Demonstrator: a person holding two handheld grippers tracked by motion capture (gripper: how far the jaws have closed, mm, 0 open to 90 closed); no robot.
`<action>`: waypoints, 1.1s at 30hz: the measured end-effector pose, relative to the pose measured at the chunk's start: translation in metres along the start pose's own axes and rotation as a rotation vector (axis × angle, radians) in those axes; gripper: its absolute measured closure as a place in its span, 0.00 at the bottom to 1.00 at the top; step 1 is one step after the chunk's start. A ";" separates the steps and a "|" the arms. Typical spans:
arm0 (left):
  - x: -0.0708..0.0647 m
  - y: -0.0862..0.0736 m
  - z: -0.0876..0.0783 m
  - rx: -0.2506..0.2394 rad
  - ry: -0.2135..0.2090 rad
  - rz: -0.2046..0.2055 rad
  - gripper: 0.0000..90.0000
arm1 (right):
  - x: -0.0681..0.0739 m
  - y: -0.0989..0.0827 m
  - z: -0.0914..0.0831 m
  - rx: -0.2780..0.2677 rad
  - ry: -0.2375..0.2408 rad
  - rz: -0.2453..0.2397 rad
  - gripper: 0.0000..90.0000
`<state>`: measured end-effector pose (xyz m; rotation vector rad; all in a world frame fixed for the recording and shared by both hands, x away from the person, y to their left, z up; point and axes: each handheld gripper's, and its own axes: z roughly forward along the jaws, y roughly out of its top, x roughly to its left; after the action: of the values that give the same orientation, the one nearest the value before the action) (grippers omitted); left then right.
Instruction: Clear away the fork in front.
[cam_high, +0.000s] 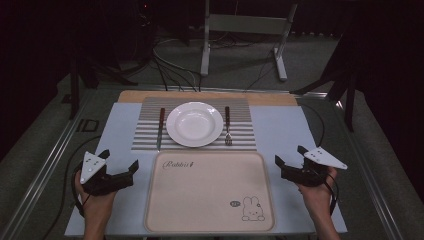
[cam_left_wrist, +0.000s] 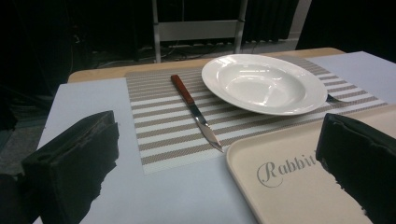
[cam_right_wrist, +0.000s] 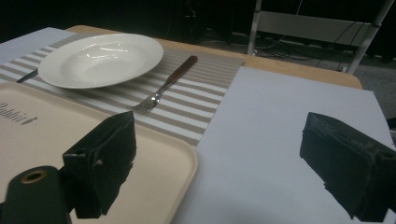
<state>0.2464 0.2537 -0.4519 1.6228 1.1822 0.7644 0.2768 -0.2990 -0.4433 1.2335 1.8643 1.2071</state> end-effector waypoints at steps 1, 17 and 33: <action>0.000 0.000 0.000 0.003 0.001 0.003 0.00 | 0.001 0.002 0.001 -0.001 -0.002 -0.001 0.12; -0.001 -0.001 0.002 0.011 -0.002 0.008 0.00 | 0.009 0.028 0.026 0.018 0.014 0.003 0.12; -0.001 -0.002 0.003 0.015 -0.002 0.012 0.00 | 0.009 0.053 0.053 0.043 0.022 0.035 0.12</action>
<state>0.2478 0.2517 -0.4544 1.6438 1.1805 0.7631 0.3379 -0.2631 -0.4173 1.2855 1.9007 1.2090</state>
